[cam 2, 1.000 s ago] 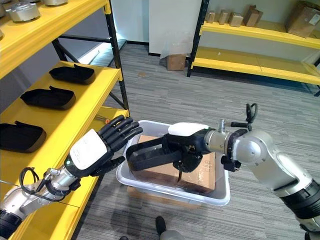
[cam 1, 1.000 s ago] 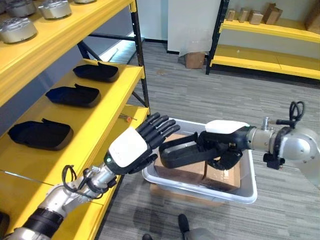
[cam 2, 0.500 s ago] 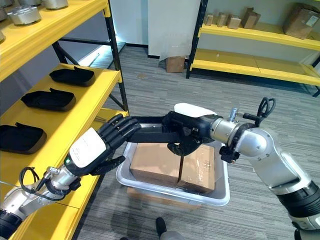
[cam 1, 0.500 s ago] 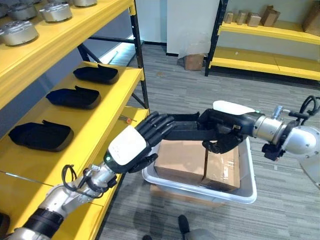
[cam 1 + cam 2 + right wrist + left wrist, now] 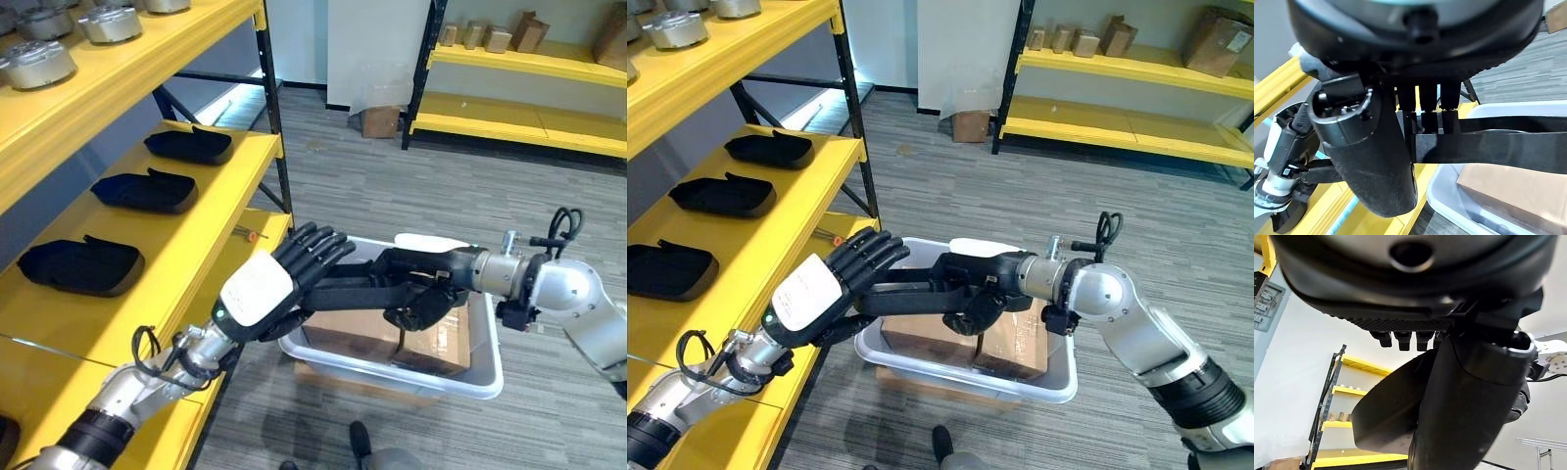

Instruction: Move parts from the plastic box to the shelf.

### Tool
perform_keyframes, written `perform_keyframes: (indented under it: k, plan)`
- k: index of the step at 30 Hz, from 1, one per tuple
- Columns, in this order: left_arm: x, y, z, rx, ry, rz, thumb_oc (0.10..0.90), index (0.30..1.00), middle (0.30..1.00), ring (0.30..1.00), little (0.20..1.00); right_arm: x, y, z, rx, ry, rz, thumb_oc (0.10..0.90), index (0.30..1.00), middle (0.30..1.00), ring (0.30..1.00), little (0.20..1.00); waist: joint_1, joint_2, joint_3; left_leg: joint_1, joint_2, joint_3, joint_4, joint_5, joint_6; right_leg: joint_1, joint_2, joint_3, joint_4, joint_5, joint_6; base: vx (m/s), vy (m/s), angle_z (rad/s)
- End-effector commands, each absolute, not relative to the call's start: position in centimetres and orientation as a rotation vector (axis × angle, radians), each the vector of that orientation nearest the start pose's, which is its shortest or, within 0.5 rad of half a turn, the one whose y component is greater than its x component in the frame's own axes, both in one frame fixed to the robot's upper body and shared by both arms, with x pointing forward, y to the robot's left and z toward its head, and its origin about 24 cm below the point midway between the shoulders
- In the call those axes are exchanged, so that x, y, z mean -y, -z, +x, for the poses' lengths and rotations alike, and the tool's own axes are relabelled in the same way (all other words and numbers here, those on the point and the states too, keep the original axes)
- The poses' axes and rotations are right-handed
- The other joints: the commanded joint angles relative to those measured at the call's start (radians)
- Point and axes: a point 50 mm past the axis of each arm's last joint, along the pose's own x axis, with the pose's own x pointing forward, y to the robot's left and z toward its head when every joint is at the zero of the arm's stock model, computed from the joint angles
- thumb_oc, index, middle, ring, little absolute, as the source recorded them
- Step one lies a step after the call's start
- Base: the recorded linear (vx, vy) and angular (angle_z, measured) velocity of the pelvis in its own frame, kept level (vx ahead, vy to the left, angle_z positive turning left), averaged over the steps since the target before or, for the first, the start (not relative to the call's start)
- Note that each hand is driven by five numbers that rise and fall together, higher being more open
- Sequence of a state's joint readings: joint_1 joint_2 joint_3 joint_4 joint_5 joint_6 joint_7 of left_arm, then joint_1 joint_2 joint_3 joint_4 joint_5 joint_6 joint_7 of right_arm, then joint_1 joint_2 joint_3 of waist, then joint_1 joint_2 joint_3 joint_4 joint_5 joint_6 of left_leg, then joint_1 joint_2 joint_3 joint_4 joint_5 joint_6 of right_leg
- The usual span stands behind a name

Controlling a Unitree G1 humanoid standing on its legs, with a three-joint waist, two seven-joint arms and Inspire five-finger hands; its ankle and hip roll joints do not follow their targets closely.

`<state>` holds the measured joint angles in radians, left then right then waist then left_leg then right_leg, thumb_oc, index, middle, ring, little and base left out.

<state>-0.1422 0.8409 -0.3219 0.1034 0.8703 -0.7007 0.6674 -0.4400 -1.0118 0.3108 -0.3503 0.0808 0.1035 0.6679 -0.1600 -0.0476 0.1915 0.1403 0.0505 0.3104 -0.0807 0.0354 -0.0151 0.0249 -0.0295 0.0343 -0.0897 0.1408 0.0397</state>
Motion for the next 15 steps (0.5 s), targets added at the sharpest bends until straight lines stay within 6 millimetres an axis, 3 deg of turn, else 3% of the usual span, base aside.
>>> perform_keyframes:
  k: [1,7,15]
  plan:
    - [-18.5,-13.2,24.6,1.133,0.240,1.137,0.900,1.000,1.000,1.000,1.000,14.4,-24.5,25.4,0.511,-0.951,-1.197,0.400,0.300,0.300,0.300,0.300,0.022,-0.031,-0.087,0.025,0.030,-0.064,-0.007,-0.095,-0.013,0.042,-0.042,-0.025,0.002,-0.077,0.095,0.00,0.000,0.00]
    - [-18.4,-13.1,24.5,1.130,0.241,1.139,0.900,1.000,1.000,1.000,1.000,14.1,-25.2,24.4,0.630,-0.960,-1.338,0.400,0.300,0.300,0.300,0.300,0.025,-0.035,-0.090,0.024,0.031,-0.067,-0.007,-0.096,-0.013,0.043,-0.041,-0.027,0.002,-0.078,0.095,0.00,0.000,0.00]
    - [-18.9,-13.1,24.4,1.122,0.237,1.140,0.900,1.000,1.000,1.000,1.000,14.4,-26.7,23.3,0.779,-0.907,-1.354,0.400,0.300,0.300,0.300,0.300,0.024,-0.038,-0.092,0.022,0.034,-0.067,-0.007,-0.097,-0.014,0.043,-0.041,-0.026,0.002,-0.079,0.097,0.00,0.000,0.00]
